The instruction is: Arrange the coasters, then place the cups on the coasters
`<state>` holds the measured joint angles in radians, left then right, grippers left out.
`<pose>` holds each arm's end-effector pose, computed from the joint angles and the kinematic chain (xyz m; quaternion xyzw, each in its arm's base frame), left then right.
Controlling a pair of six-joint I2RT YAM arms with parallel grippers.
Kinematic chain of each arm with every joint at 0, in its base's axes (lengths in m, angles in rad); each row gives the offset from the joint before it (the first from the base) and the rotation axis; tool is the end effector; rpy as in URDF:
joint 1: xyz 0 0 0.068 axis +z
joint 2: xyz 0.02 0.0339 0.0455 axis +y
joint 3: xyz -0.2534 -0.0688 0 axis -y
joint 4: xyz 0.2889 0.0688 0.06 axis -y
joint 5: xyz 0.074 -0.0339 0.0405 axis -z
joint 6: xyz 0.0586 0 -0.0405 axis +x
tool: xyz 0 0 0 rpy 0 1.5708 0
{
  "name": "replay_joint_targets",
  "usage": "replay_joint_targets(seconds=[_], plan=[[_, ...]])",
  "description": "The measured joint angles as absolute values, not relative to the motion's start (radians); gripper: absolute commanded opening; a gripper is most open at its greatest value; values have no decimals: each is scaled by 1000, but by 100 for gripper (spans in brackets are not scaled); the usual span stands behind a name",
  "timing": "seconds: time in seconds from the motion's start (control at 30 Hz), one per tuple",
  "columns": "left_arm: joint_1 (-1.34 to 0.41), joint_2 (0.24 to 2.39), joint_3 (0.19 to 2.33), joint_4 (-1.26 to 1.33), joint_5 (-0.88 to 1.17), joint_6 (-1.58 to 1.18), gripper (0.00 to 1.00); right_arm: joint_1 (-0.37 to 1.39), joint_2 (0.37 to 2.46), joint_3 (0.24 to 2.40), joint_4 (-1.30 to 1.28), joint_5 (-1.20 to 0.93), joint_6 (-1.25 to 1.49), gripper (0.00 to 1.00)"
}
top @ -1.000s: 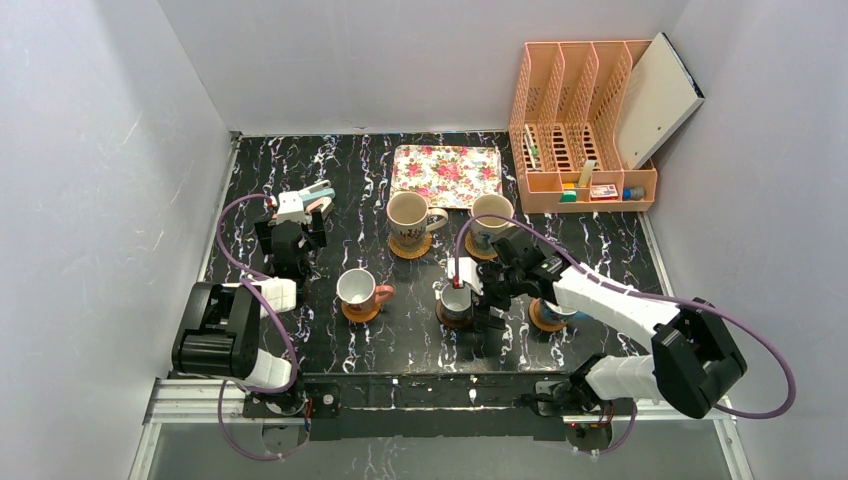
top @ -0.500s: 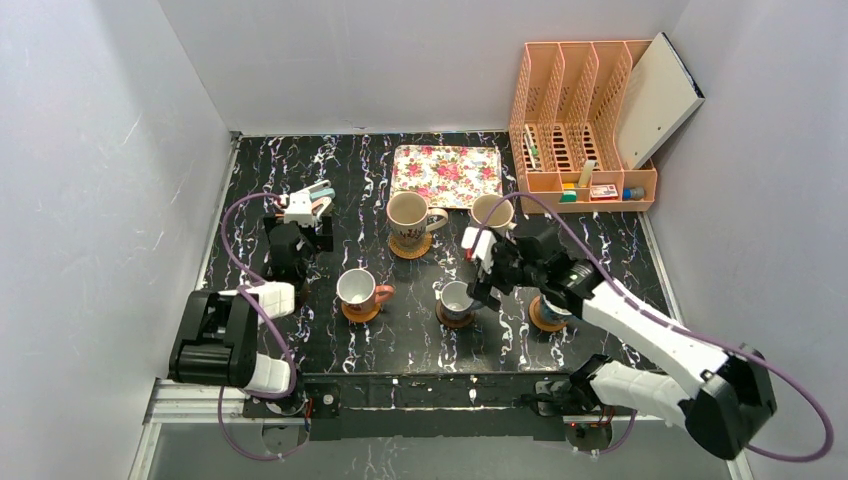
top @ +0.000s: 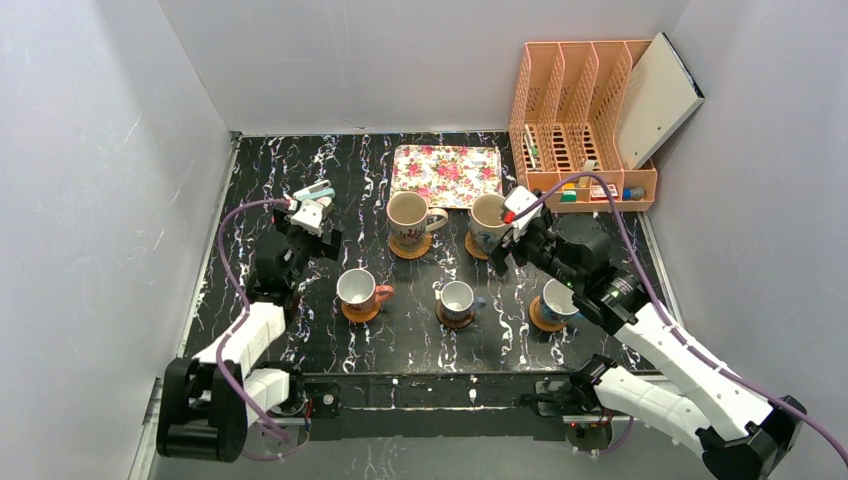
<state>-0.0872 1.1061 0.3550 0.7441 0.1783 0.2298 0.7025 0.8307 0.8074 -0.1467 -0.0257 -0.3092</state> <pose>0.2882 -0.0356 0.1858 0.1735 0.6880 -0.0130 0.7045 0.2051 0.1756 0.3314 -0.3777 0.6648 0.1356 0.6301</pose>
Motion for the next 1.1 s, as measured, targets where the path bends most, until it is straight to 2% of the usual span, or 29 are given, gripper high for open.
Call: replay_joint_targets(seconds=[0.13, 0.4, 0.53, 0.77, 1.1], plan=[[-87, 1006, 386, 599, 263, 304, 98, 702, 797, 831, -147, 46, -287, 98], [-87, 985, 589, 174, 423, 485, 98, 702, 664, 850, -175, 110, -308, 98], [-87, 982, 718, -101, 529, 575, 98, 702, 577, 867, -227, 97, -344, 98], [-87, 965, 898, -410, 680, 675, 98, 702, 450, 892, -284, 34, -343, 98], [-87, 882, 998, -831, 900, 913, 98, 700, 382, 847, -312, -75, -245, 98]])
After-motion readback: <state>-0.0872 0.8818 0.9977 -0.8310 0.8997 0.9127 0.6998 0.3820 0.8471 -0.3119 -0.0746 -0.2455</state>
